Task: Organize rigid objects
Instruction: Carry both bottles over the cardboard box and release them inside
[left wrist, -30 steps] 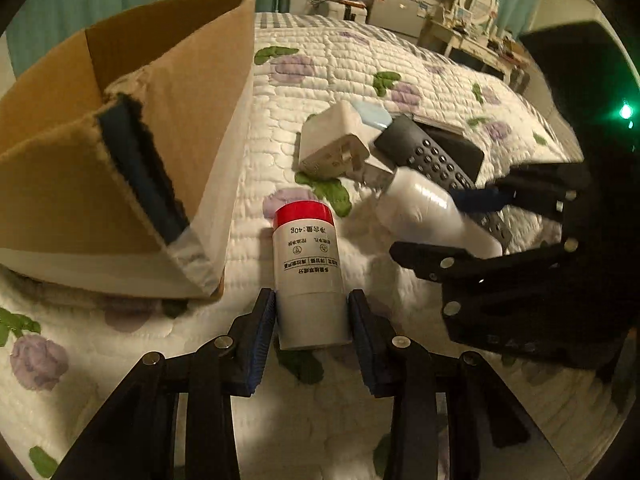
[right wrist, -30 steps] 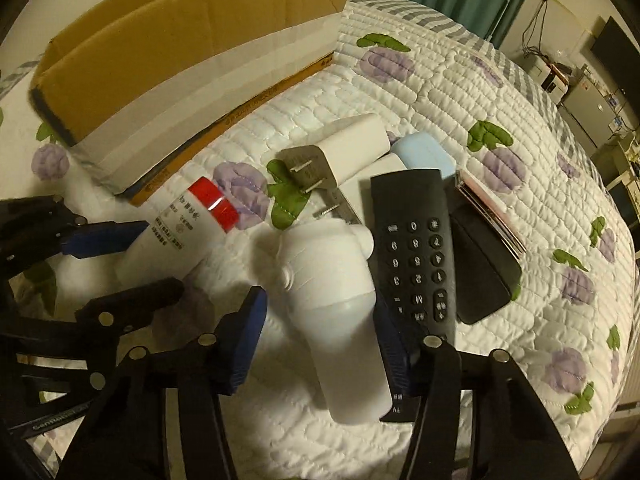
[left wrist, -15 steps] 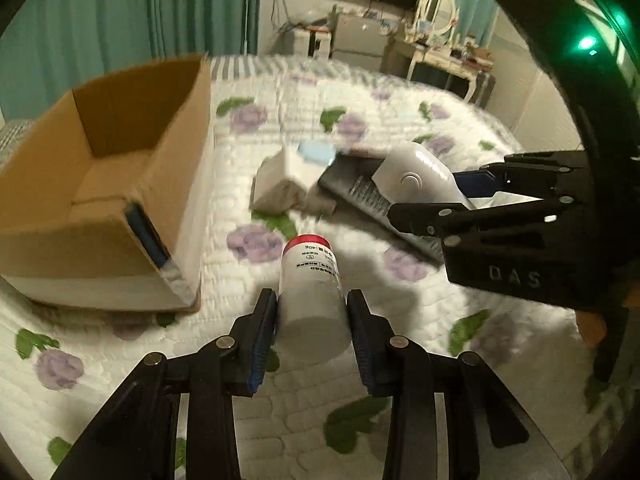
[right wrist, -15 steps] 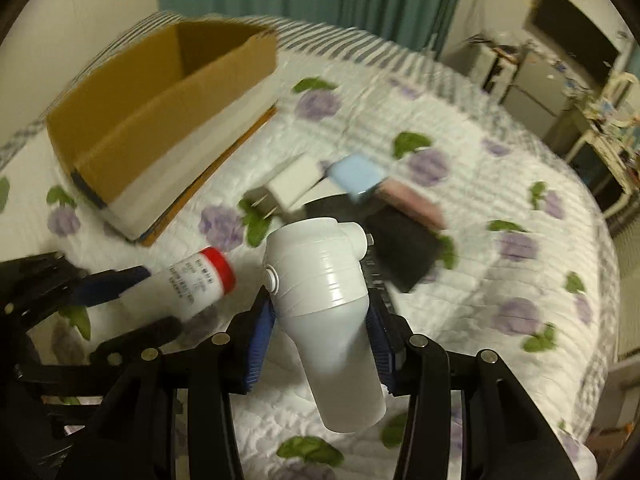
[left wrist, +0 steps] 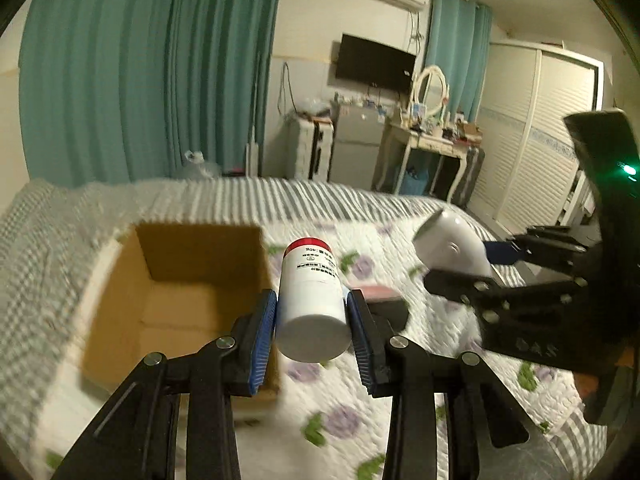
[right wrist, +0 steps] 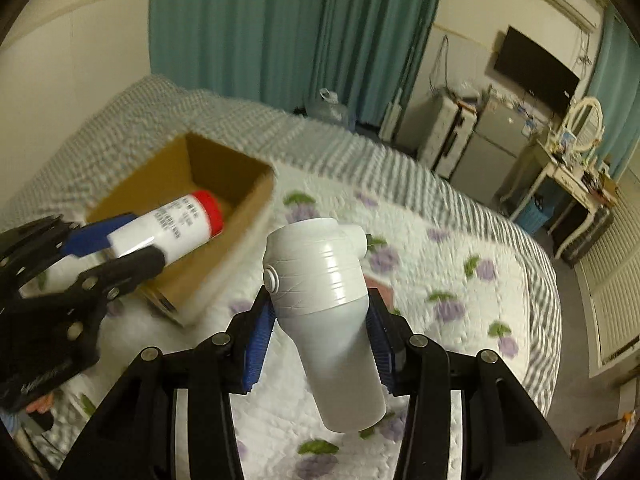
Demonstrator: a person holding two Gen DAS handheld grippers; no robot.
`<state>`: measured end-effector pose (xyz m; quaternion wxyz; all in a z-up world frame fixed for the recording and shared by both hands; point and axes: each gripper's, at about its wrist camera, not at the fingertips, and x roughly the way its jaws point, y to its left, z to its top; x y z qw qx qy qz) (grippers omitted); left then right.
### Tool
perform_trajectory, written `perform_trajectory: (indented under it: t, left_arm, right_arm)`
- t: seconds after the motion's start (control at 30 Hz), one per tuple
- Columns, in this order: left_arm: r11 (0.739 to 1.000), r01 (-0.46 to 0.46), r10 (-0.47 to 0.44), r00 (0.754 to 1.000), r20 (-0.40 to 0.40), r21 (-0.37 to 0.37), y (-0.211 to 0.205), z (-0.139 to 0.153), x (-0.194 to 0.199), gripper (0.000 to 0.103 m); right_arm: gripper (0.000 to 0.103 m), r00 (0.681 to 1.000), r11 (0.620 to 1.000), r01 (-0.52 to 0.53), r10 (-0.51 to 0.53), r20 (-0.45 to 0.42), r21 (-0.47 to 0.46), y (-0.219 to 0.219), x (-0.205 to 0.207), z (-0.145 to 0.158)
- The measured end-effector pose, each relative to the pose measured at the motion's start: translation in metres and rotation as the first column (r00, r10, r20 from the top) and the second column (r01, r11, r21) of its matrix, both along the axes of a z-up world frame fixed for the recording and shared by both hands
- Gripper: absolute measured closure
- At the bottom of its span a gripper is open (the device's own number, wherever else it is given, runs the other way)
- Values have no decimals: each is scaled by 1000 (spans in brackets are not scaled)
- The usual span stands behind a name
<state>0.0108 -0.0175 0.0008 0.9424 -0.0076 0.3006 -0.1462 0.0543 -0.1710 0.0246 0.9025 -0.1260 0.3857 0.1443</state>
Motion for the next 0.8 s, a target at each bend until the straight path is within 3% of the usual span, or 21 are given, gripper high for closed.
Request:
perform_trajectory:
  t: [0.13, 0.33, 0.8]
  left_arm:
    - [997, -16, 13, 999, 38, 75, 29, 13, 23, 67]
    - [989, -58, 56, 998, 23, 138, 75, 9, 62, 67]
    - [986, -70, 92, 985, -147, 148, 116, -81, 112, 66]
  right_arm:
    - [58, 999, 999, -38, 37, 35, 18, 35, 7, 15]
    - [59, 995, 994, -97, 95, 25, 48, 81, 29, 11]
    - [59, 990, 994, -97, 101, -94, 51, 132, 87, -56]
